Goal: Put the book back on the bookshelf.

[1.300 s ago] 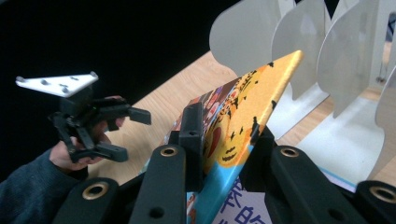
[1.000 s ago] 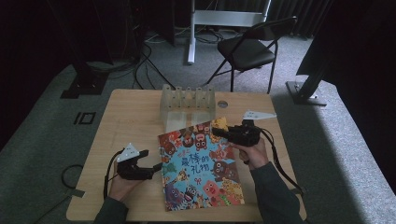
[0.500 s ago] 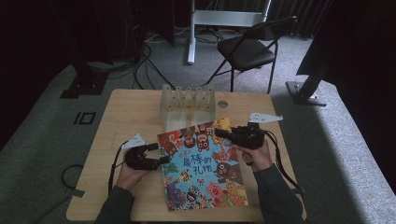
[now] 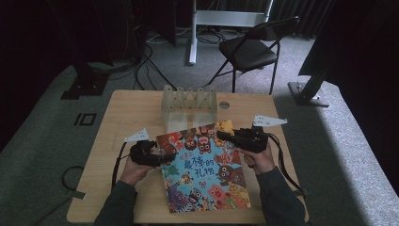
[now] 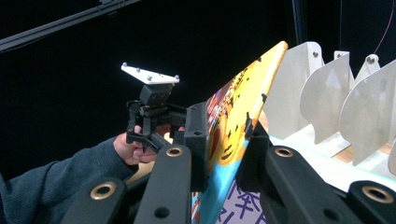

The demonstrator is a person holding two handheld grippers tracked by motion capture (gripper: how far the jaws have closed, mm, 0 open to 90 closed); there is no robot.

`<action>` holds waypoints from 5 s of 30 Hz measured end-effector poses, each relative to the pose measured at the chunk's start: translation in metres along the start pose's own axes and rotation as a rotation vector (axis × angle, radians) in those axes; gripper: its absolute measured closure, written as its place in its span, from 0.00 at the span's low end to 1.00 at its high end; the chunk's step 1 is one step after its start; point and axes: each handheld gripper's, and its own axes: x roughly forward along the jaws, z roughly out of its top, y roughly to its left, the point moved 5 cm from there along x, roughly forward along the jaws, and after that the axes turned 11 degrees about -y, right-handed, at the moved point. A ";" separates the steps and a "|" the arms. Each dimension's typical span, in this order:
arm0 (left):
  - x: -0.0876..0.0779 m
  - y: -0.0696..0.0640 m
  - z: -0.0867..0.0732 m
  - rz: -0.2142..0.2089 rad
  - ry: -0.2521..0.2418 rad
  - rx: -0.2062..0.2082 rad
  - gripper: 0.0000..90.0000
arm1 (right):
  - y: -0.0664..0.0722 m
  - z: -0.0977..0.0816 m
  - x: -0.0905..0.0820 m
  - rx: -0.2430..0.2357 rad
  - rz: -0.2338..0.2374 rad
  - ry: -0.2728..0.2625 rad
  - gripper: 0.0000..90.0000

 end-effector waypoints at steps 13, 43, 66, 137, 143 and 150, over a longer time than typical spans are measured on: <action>-0.023 -0.008 0.021 -0.054 -0.073 0.026 0.57 | -0.005 0.002 -0.010 -0.092 -0.108 0.076 0.73; -0.041 -0.053 0.065 -0.019 -0.163 0.384 0.77 | -0.002 0.005 -0.020 -0.305 -0.221 0.076 0.55; -0.023 -0.060 0.064 -0.054 -0.161 0.327 0.64 | -0.023 -0.017 -0.044 -0.205 -0.252 0.128 0.48; 0.007 -0.098 0.062 -0.105 -0.263 0.454 0.85 | -0.071 -0.065 -0.096 -0.064 -0.401 0.165 0.47; 0.008 -0.097 0.061 -0.095 -0.269 0.469 0.85 | -0.074 -0.070 -0.097 -0.053 -0.411 0.171 0.47; 0.009 -0.095 0.059 -0.088 -0.278 0.467 0.83 | -0.076 -0.075 -0.098 -0.054 -0.424 0.182 0.47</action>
